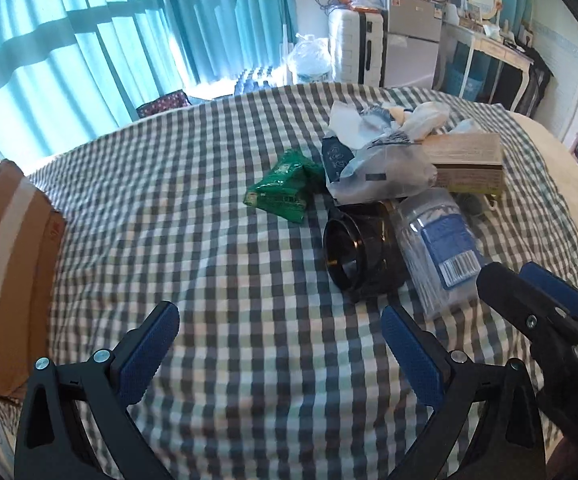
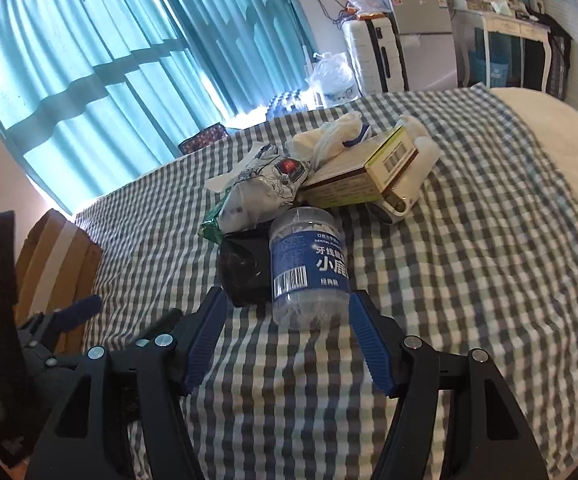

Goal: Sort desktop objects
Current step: 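Grasp the black cup with the left gripper while the right gripper grasps the floss jar, then carry the black cup and floss jar into the cardboard box and release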

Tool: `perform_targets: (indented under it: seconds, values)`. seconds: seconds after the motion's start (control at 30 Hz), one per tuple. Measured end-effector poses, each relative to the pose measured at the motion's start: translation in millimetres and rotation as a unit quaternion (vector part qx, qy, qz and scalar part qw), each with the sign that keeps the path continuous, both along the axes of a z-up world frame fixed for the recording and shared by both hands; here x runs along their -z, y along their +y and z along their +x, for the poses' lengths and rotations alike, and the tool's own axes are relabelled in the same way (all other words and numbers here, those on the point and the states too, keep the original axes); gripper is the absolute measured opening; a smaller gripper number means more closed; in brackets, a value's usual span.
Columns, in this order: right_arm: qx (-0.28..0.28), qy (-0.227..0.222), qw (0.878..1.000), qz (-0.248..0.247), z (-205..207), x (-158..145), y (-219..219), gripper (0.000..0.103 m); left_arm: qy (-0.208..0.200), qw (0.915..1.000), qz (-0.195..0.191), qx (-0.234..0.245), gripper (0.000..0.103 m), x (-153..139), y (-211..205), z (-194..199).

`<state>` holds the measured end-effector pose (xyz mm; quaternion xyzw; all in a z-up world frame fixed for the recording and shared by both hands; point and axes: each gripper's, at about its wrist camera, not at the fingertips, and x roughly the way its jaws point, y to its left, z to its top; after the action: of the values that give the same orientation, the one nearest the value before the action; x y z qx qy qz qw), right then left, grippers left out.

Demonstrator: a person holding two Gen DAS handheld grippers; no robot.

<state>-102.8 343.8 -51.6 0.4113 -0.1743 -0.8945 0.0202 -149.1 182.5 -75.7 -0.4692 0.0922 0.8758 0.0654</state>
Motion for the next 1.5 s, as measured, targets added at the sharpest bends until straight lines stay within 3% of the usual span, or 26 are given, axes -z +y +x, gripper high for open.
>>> perform_targets:
  seconds: [0.17, 0.43, 0.53, 0.63, 0.8, 0.87, 0.97, 1.03, 1.07, 1.1, 1.37, 1.5]
  values:
    - [-0.002, -0.019, 1.0, -0.003, -29, 21, 10, 0.063, -0.015, 0.9993, 0.033, 0.008, 0.103, 23, 13, -22]
    - [-0.014, -0.068, 0.998, -0.012, -71, 55, 11, 0.063, -0.012, 0.9989, 0.026, 0.036, 0.103, 43, 37, -40]
    - [0.009, -0.062, 0.998, -0.032, -67, 56, 23, 0.062, -0.022, 0.9985, 0.037, 0.036, 0.103, 43, 35, -45]
    - [0.058, -0.051, 0.997, -0.014, -55, 48, 41, 0.062, -0.028, 0.9981, 0.047, 0.028, 0.103, 43, 34, -47]
    - [0.107, -0.053, 0.992, -0.043, -34, 49, 71, 0.062, -0.032, 0.998, 0.054, 0.012, 0.103, 49, 43, -61]
    - [0.112, -0.055, 0.991, -0.05, -27, 53, 75, 0.062, -0.038, 0.9985, 0.04, 0.003, 0.103, 57, 52, -69]
    - [0.113, -0.053, 0.991, -0.057, -19, 52, 77, 0.062, -0.044, 0.9984, 0.036, -0.001, 0.093, 65, 56, -73]
    - [0.112, -0.051, 0.991, -0.052, -16, 53, 75, 0.062, -0.029, 0.9987, 0.042, 0.002, 0.063, 60, 52, -70]
    - [0.111, -0.051, 0.991, -0.05, -15, 53, 74, 0.062, -0.024, 0.999, 0.039, 0.006, 0.042, 59, 50, -68]
    - [0.111, -0.051, 0.991, -0.049, -15, 53, 72, 0.062, -0.024, 0.999, 0.036, 0.008, 0.033, 57, 47, -67]
    - [0.113, -0.043, 0.991, -0.049, 0, 45, 69, 0.062, -0.013, 0.9981, 0.06, 0.006, 0.028, 29, 6, -44]
    - [0.111, -0.034, 0.992, -0.051, 13, 36, 65, 0.062, 0.004, 0.9987, 0.049, 0.017, 0.028, 14, -8, -30]
